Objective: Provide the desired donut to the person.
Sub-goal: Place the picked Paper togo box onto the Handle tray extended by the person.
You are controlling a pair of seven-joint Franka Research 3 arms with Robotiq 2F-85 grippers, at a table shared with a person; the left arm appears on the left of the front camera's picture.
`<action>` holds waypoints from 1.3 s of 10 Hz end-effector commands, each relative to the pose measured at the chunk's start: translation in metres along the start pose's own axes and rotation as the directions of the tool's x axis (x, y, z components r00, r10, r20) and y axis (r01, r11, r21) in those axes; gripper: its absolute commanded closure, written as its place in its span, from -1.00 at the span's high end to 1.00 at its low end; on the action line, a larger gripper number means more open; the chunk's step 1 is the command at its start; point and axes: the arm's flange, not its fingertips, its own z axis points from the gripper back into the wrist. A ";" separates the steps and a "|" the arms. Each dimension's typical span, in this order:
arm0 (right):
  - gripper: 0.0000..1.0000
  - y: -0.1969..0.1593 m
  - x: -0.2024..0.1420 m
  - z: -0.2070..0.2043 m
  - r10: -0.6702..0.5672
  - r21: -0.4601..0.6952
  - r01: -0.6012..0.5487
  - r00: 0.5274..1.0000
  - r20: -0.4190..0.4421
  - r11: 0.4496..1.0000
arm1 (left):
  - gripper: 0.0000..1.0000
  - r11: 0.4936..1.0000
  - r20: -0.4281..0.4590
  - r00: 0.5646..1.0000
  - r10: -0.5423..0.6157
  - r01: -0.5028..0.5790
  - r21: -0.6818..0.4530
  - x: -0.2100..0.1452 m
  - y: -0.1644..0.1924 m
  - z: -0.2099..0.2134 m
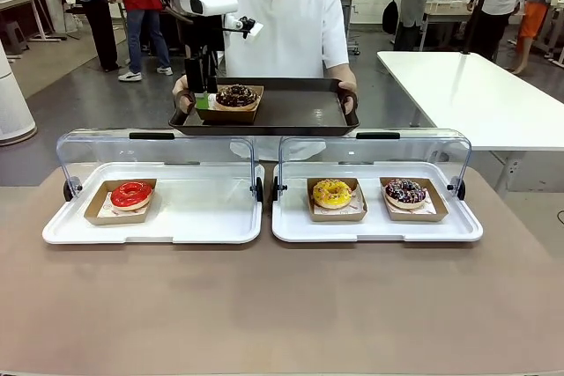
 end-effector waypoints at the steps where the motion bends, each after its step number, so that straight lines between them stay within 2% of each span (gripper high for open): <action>1: 1.00 0.001 0.000 0.000 0.008 0.003 -0.008 1.000 0.010 1.000 | 1.00 1.000 0.017 1.000 -0.018 0.018 -0.002 -0.004 -0.001 0.008; 4: 1.00 0.001 0.000 0.000 0.008 0.003 -0.008 1.000 0.010 1.000 | 1.00 0.999 0.024 0.998 -0.050 0.050 0.005 -0.005 -0.014 0.010; 5: 1.00 0.001 0.000 0.000 0.008 0.003 -0.008 1.000 0.010 1.000 | 1.00 0.995 0.027 0.996 -0.091 0.090 0.031 -0.015 -0.034 0.011; 8: 1.00 0.001 0.000 0.000 0.008 0.003 -0.008 1.000 0.010 1.000 | 1.00 0.987 0.103 0.984 -0.144 0.135 0.084 -0.073 -0.102 0.006; 10: 1.00 0.001 0.000 0.000 0.008 0.003 -0.008 1.000 0.010 1.000 | 1.00 0.989 0.167 0.978 -0.125 0.109 0.100 -0.112 -0.145 -0.014; 13: 1.00 0.001 0.000 0.000 0.008 0.003 -0.008 1.000 0.010 1.000 | 1.00 0.989 0.211 0.970 -0.119 0.098 0.109 -0.143 -0.182 -0.025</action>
